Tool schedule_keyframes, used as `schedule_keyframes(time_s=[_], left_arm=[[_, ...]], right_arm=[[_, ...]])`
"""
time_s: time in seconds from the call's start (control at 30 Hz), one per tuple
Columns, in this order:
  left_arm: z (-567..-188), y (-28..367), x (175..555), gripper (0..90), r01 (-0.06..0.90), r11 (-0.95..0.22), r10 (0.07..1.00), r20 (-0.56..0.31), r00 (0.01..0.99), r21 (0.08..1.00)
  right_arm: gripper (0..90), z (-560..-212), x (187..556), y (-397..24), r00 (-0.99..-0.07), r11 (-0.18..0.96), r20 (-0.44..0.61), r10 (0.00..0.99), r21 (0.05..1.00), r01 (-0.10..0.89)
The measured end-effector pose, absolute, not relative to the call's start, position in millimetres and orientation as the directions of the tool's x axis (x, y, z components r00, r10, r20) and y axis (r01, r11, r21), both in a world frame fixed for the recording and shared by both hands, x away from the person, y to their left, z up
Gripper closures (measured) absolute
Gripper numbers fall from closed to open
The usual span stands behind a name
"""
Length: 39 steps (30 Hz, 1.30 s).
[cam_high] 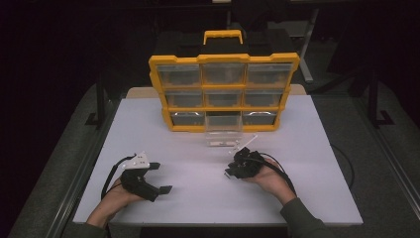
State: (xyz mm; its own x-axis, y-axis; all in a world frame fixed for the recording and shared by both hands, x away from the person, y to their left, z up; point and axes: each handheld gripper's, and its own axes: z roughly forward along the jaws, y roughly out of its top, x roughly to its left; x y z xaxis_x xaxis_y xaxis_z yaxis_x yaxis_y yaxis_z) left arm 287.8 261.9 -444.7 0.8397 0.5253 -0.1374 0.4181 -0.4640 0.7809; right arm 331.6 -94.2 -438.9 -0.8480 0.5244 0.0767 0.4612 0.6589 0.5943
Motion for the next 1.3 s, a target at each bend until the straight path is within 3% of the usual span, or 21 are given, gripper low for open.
schedule_keyframes(time_s=[0.53, 1.3], left_arm=[[-445.3, 261.0, 287.4, 0.1, 0.415, -0.469, 0.522, -0.134, 0.842, 0.78], [-446.1, 260.5, 287.2, 0.2, 0.38, -0.469, 0.513, -0.104, 0.852, 0.798]], right_arm=[[86.0, -444.1, 334.1, -93.8, -0.849, 0.664, 0.094, 0.519, 0.581, 0.471], [86.2, -439.1, 337.5, -98.7, -0.841, 0.647, 0.12, 0.528, 0.585, 0.489]])
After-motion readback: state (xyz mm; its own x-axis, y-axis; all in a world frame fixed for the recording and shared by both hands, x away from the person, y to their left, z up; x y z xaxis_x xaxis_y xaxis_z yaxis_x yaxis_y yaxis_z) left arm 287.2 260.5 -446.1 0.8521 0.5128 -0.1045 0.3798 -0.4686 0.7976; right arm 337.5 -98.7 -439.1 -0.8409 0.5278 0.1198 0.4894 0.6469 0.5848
